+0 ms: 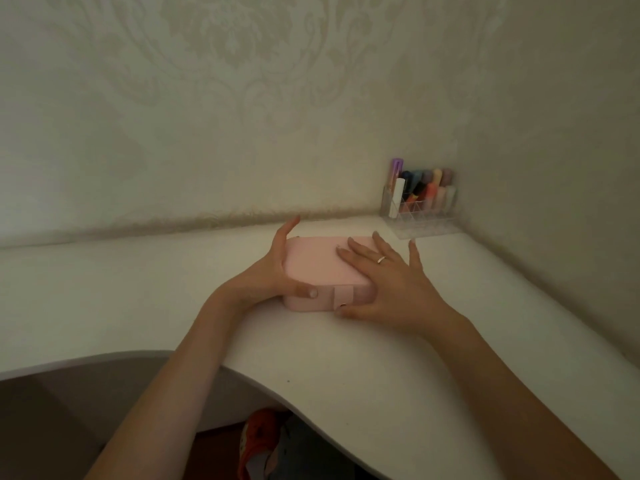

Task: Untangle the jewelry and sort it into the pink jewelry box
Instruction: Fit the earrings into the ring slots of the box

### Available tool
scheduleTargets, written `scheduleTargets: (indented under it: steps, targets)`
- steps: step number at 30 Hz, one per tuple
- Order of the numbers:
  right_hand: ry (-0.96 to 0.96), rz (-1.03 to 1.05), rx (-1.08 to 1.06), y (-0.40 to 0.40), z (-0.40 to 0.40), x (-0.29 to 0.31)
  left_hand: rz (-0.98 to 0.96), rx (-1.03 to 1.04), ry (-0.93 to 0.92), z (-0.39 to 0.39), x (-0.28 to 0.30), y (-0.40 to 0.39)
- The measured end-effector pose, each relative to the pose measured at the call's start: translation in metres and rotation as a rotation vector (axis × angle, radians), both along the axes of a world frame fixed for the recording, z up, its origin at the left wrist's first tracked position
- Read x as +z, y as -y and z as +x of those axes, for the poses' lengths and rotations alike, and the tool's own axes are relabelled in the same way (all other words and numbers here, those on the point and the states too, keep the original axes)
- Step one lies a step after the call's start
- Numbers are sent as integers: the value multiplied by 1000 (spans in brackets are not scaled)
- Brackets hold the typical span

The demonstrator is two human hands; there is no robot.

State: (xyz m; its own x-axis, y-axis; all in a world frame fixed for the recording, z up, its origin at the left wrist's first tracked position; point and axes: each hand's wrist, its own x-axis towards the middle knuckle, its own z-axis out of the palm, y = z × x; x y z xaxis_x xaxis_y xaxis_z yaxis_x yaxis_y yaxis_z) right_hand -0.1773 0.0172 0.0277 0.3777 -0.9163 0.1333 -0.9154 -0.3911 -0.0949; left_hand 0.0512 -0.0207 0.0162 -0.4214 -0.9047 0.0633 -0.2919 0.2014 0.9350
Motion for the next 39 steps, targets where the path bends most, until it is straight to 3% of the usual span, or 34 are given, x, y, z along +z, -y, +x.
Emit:
scheduleTargets:
  steps: [8, 16, 24, 29, 39]
  targets:
    - [189, 62, -42, -3, 8, 1, 1, -9, -20, 2, -3, 0]
    - [178, 151, -51, -9, 24, 12, -12, -3, -49, 1, -6, 3]
    - [180, 36, -29, -9, 22, 0, -12, 20, -36, 0, -5, 5]
    - [160, 135, 71, 9, 13, 8, -26, 78, -43, -2, -8, 6]
    - [116, -121, 57, 31, 17, -7, -99, 125, 99, -5, -10, 24]
